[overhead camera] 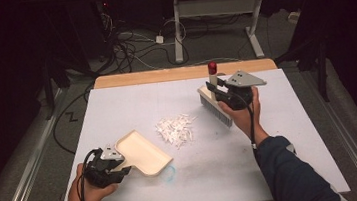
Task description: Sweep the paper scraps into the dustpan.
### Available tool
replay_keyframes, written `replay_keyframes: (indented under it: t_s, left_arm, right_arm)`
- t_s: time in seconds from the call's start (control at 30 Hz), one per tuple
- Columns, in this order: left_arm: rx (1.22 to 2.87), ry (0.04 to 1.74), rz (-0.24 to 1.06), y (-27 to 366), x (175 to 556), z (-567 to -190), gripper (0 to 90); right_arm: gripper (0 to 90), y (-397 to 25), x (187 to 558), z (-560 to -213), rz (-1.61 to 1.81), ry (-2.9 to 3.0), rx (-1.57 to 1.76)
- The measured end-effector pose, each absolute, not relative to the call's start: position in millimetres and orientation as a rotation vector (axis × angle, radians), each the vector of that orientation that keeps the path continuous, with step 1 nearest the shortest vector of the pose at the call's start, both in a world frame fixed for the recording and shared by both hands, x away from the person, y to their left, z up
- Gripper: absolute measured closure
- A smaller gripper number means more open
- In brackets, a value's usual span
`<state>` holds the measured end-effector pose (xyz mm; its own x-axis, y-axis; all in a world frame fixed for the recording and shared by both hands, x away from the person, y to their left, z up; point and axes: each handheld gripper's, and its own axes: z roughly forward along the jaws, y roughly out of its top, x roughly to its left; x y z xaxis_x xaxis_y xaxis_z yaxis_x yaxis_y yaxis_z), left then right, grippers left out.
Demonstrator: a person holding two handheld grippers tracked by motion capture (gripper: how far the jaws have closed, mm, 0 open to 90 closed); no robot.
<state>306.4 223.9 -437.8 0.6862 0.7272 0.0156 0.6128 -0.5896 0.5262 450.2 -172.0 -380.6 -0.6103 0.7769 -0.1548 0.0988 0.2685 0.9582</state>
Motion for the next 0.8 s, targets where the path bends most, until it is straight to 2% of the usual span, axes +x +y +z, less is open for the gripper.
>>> replay_keyframes:
  t_s: [0.27,0.43,0.8]
  left_arm:
    - [2.417,1.02,0.292,222.7,311.0,-439.3,63.6]
    - [2.424,1.015,0.295,220.3,312.2,-439.5,63.5]
    - [2.434,1.004,0.289,214.8,319.0,-439.1,63.5]
  right_arm:
    - [70.5,-147.9,461.8,-392.7,1.377,1.894,0.808]
    - [70.5,-123.8,458.4,-396.6,1.358,1.931,0.757]
    - [70.1,-104.7,448.0,-403.2,1.482,1.961,0.734]
